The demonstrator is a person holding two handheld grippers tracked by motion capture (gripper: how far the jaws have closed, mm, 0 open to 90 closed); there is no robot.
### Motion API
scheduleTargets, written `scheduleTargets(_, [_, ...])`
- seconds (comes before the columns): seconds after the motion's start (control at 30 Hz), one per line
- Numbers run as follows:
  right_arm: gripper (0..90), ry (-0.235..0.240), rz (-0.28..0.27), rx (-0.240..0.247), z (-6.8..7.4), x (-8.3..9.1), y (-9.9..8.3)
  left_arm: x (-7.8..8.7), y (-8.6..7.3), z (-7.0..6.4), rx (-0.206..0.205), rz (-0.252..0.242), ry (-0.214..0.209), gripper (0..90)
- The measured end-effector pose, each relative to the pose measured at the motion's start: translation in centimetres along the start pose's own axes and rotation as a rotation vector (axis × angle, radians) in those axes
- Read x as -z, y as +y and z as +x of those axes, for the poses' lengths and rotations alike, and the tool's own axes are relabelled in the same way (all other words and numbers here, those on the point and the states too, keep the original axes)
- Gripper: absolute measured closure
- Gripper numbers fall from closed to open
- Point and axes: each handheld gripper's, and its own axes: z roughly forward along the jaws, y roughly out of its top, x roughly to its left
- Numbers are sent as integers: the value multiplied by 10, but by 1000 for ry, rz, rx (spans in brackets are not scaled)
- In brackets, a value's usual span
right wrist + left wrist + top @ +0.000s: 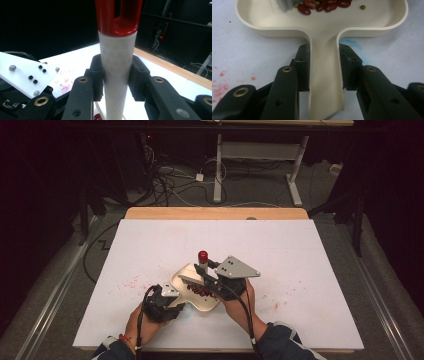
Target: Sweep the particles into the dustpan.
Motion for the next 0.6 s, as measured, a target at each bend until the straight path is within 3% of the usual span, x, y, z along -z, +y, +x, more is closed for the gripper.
scheduleTargets(0.1, [698,16,-14,-22,-3,1,1,0,0,2,-1,-3,-5,631])
scheduleTargets(0.23, [699,23,-21,20,-9,0,7,-3,-2,5,-17,8,-11,631])
scheduleTargets(0.4, [699,16,-44,14,-18,-1,13,-1,-2,6,-27,4,-12,631])
scheduleTargets(0.6, [699,-7,-81,9,-36,15,23,6,-7,10,-53,4,-8,631])
